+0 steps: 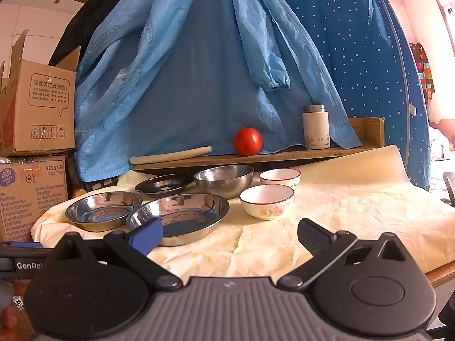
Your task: Organize plates and bowls
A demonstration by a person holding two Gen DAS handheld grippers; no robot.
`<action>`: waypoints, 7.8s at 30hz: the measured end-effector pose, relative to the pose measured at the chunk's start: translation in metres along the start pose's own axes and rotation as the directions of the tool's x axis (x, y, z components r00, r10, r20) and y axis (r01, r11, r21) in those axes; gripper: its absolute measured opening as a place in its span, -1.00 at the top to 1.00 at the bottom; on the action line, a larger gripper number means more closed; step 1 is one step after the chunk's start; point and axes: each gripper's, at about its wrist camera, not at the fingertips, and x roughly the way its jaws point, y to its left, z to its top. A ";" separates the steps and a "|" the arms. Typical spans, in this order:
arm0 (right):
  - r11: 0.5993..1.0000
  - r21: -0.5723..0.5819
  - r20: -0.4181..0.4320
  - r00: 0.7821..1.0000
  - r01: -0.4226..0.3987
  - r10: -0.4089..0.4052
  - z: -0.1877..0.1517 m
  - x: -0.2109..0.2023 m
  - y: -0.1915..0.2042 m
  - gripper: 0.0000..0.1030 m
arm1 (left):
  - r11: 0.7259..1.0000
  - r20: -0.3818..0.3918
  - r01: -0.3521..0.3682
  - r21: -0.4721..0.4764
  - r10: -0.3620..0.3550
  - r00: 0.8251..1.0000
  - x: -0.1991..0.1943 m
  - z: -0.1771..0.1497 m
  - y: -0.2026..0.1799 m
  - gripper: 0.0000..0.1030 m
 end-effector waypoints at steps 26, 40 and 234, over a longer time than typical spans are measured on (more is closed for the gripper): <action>1.000 -0.004 0.001 1.000 0.000 0.000 -0.001 -0.001 0.002 -1.00 | 1.000 -0.007 -0.005 -0.008 0.005 1.000 0.001 -0.001 0.004 -0.99; 1.000 -0.004 0.001 1.000 0.001 -0.001 -0.001 -0.001 0.004 -1.00 | 1.000 -0.015 -0.015 -0.001 0.015 1.000 0.002 -0.002 0.004 -0.99; 0.994 0.006 -0.253 0.961 -0.111 0.109 0.040 0.173 -0.007 0.69 | 0.996 -0.049 -0.002 0.089 0.006 0.999 0.134 0.053 -0.032 0.44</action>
